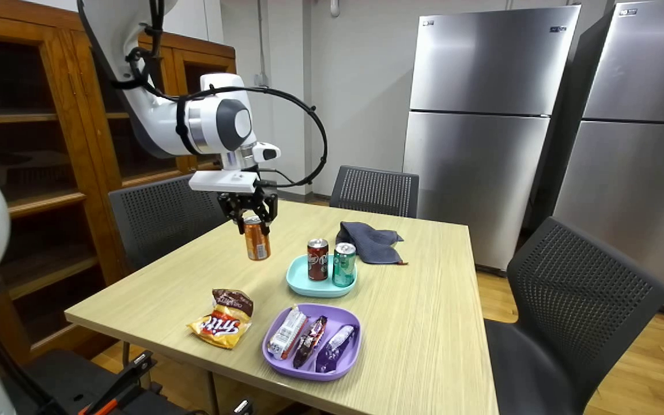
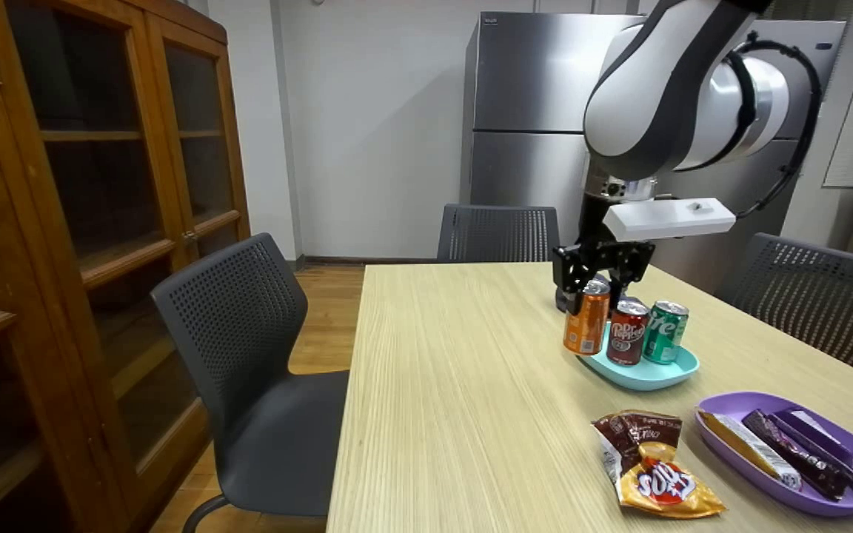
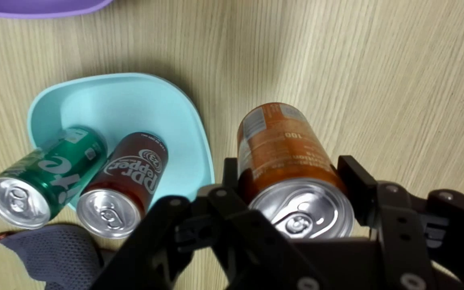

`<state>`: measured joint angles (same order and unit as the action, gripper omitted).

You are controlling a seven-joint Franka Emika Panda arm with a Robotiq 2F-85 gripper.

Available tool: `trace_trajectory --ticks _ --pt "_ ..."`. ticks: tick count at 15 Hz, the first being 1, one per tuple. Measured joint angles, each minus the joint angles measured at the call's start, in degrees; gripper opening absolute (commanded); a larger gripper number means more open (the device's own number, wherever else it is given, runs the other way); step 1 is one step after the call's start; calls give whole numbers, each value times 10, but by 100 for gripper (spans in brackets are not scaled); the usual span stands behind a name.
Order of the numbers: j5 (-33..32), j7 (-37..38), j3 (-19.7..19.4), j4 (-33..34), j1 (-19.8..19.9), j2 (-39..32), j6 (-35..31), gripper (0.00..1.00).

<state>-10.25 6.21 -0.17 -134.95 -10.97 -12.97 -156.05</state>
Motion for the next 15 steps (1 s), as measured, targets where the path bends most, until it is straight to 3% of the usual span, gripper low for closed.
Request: trace_trajectory --ticks 15 --pt "1 -1 -15 -28 67 24 0 38"
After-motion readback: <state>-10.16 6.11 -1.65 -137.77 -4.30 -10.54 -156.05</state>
